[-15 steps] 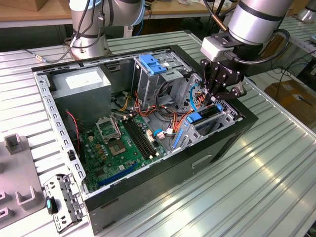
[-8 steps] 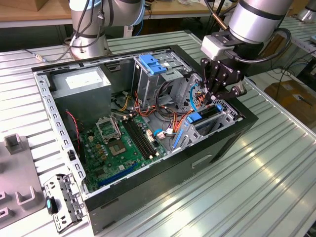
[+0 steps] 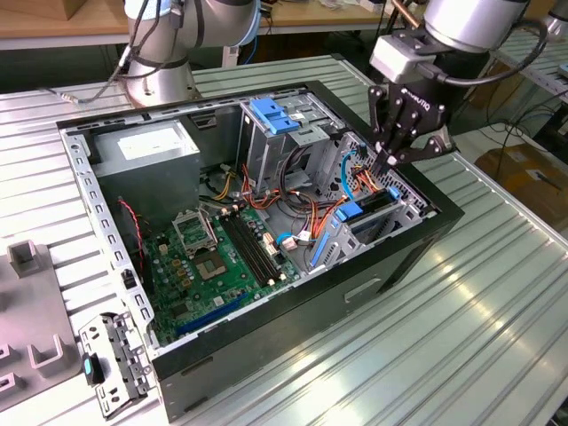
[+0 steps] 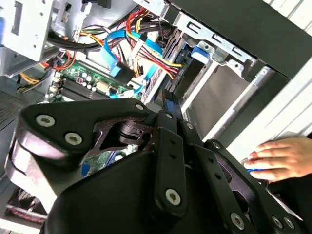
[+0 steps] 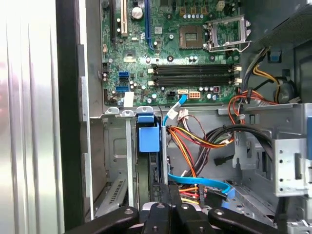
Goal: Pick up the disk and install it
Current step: 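Insert the second disk wire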
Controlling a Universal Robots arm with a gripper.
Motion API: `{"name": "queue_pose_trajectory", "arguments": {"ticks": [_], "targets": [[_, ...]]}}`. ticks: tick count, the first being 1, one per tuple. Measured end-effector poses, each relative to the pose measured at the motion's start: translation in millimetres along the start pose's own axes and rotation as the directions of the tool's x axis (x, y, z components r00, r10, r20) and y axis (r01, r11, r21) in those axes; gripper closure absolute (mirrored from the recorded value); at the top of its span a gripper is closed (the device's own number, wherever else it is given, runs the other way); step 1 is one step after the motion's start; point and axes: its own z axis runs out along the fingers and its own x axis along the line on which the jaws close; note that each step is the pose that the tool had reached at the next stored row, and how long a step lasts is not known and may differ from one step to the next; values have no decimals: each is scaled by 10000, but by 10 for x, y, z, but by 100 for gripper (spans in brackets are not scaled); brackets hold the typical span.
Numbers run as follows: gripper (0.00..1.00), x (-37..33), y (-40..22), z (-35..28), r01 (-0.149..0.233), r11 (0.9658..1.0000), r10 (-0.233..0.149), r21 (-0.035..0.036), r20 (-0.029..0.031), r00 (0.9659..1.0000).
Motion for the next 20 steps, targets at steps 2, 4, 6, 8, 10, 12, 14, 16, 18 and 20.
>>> {"name": "queue_pose_trajectory", "arguments": {"ticks": [2, 4, 6, 8, 10, 12, 14, 16, 18, 20], "targets": [[89, -58, 2, -80, -1, 10000, 1, 0, 1, 10000], [89, -137, 4, -85, 0, 10000, 0, 0, -23, 10000], [89, -233, 5, -85, 0, 10000, 0, -2, -37, 10000], [89, -312, 6, -84, 0, 10000, -1, -26, -103, 9999], [89, -390, 8, -78, 0, 9999, -3, -102, -381, 9993], [89, -480, 4, -69, -2, 9999, -13, -170, -845, 9964], [89, -523, -6, -60, -3, 9998, -19, -216, -1035, 9946], [89, -562, -13, -38, -6, 9997, -22, -241, -1155, 9933], [89, -607, -13, -10, -7, 9997, -23, -247, -1193, 9929], [89, -667, -12, 18, -6, 9997, -24, -249, -1219, 9925]]}}
